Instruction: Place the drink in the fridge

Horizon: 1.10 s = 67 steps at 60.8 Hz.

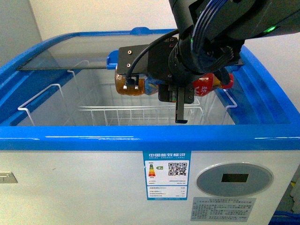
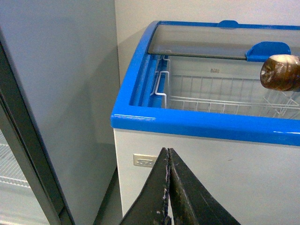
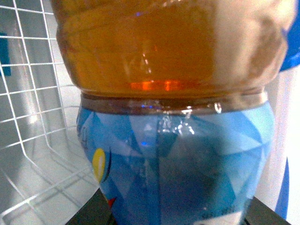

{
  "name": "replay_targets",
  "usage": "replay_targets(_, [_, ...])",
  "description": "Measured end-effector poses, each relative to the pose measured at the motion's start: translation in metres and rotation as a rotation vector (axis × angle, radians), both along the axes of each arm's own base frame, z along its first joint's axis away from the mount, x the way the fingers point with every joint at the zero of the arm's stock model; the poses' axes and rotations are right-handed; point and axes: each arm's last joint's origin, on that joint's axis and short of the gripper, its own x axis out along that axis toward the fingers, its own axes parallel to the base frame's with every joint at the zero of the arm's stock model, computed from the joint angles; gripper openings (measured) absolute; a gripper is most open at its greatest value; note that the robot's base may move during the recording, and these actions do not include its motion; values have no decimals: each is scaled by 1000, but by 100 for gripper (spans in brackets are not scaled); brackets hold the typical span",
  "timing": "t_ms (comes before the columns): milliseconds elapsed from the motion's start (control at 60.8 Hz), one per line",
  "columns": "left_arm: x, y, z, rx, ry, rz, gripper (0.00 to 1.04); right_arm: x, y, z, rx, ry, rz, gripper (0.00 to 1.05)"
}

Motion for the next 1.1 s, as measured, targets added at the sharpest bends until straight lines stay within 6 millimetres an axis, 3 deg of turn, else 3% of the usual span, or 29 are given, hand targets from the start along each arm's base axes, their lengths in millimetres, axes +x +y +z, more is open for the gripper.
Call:
replay_targets(214, [0,0,0,1,0,0,3,18,4,-19,-27,-27,-6,35])
replay_targets(543, [0,0,0,2,0,0,3,42,5,-65,-74,-73,-47,35])
replay_targets(905, [0,0,0,2,0,1,3,42,12,-70,-43,-32,-93,35])
replay_targets(1102, [0,0,0,2,0,0,3,37,15,-70,-6,23,-96,78])
